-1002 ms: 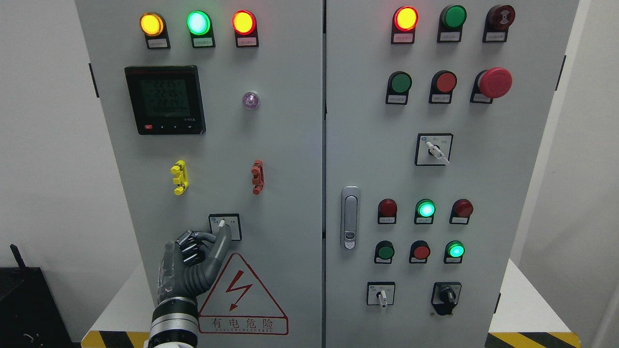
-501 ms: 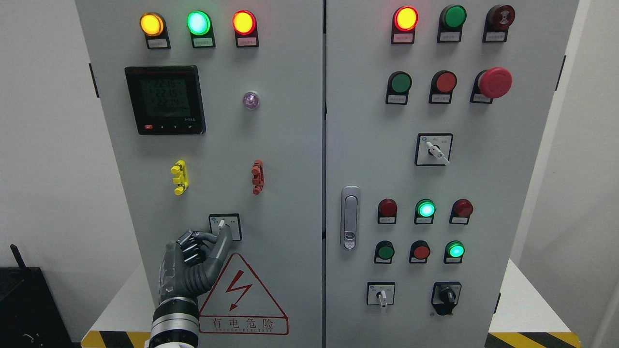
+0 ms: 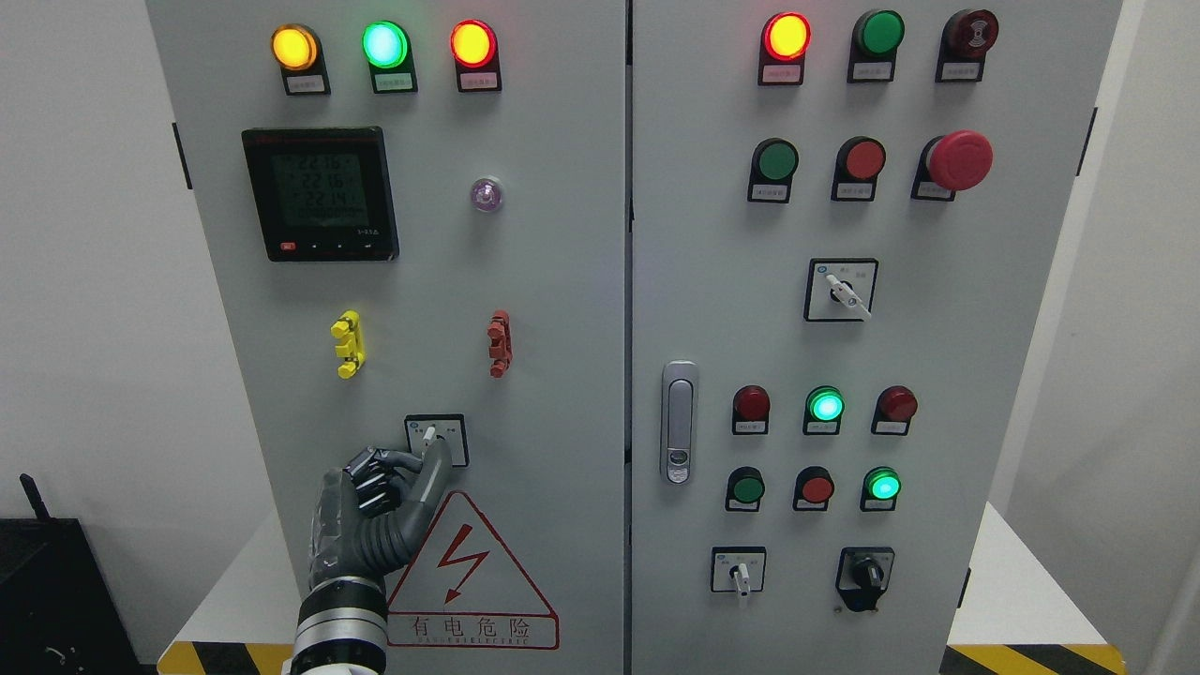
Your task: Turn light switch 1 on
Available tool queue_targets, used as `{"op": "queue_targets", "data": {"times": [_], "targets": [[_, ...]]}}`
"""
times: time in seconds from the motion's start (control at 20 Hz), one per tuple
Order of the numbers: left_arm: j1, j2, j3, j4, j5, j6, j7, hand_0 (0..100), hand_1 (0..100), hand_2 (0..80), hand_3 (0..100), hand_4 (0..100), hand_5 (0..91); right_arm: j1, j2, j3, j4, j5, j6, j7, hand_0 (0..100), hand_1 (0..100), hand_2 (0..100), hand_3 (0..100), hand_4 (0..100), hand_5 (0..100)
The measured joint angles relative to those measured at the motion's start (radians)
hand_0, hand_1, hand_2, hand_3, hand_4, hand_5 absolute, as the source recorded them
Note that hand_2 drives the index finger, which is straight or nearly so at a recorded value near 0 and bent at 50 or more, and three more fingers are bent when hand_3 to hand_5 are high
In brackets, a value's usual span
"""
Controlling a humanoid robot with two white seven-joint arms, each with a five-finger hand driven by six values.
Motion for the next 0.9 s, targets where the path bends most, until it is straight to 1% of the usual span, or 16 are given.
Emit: {"op": "queue_targets", "data": {"times": [0.65, 0.9], "targets": [[-0.001, 0.0, -0.002, 0.001, 0.0, 0.0, -0.002, 41, 60, 59.5, 98, 98, 88.4, 0.0, 0.0, 0.0, 0.0, 0.0, 0.0, 0.0, 0, 0, 0, 0, 0, 0], [-0.001, 0.0, -0.002, 0.002, 0.0, 0.0, -0.002, 47, 58, 59.2, 98, 98, 88.4, 0.0, 0.0, 0.0, 0.0, 0.0, 0.0, 0.0, 0, 0, 0, 0, 0, 0]]}}
